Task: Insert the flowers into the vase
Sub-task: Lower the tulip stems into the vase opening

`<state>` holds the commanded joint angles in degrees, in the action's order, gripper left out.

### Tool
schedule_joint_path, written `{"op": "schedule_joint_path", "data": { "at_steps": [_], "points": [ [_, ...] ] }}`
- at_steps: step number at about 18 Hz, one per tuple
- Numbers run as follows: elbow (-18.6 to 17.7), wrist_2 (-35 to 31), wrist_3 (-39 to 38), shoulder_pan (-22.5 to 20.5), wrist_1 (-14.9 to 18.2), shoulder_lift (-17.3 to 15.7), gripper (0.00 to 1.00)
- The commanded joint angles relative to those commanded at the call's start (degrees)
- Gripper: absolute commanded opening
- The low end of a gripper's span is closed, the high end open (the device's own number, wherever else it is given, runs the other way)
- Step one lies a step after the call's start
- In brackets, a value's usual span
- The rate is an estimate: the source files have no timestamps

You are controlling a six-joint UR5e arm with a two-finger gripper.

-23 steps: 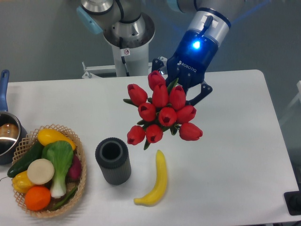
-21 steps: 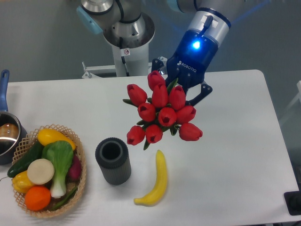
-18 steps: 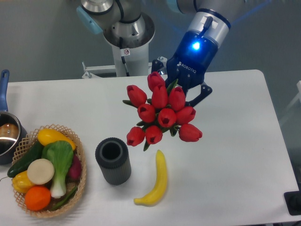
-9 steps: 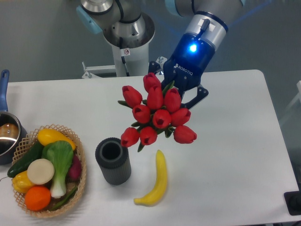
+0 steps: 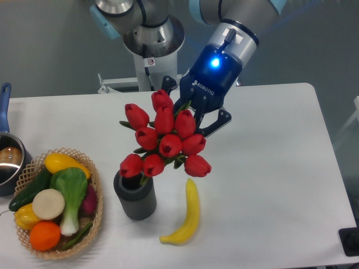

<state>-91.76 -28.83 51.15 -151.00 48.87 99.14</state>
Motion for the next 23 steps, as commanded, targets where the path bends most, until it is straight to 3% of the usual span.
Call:
{"op": "schedule_joint_path", "data": {
  "at_steps": [23],
  "points": [
    [1.0,-0.4,-1.9,7.0,-1.2,1.8,0.45]
  ]
}}
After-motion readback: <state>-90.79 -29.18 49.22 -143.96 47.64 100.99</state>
